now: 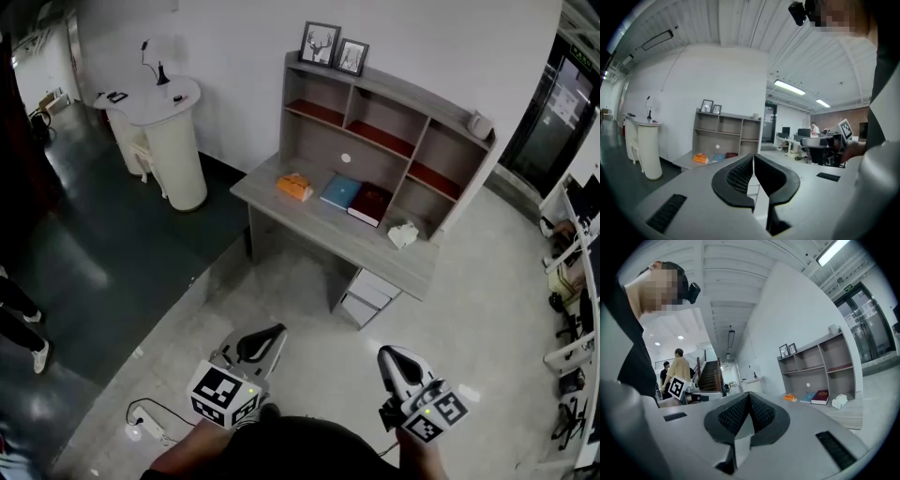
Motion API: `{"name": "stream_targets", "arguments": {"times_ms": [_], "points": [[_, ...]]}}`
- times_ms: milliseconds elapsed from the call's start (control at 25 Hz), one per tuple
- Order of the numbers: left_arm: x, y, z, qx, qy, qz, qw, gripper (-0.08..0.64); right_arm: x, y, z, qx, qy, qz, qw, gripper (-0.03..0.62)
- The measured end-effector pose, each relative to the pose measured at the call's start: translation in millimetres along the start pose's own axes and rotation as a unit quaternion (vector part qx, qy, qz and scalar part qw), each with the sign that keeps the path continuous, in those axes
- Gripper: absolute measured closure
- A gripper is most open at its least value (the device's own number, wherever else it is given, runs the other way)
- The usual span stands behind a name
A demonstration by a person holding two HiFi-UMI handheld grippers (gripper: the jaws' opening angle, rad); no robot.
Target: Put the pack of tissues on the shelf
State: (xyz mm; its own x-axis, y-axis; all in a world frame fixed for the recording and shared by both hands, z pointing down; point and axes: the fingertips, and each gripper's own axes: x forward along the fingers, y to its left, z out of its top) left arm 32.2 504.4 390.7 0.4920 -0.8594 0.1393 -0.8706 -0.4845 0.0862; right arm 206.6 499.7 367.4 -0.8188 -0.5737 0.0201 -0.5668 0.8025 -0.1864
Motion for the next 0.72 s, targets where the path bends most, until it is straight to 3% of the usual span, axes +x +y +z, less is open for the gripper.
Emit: {"name": "stream_targets", "arguments": {"times_ms": [400, 720], "points": [[-24, 30, -11, -0.006, 0.007, -0.014, 0.9999, 0.537, 32, 30, -1, 0.020, -0.020, 0.011, 1.000, 0.574], [-22, 51, -21, -0.018, 0.013, -0.011, 0.9997, 0.537, 52, 30, -16, 0.030, 0.001, 0.010, 1.000, 0.572]]}}
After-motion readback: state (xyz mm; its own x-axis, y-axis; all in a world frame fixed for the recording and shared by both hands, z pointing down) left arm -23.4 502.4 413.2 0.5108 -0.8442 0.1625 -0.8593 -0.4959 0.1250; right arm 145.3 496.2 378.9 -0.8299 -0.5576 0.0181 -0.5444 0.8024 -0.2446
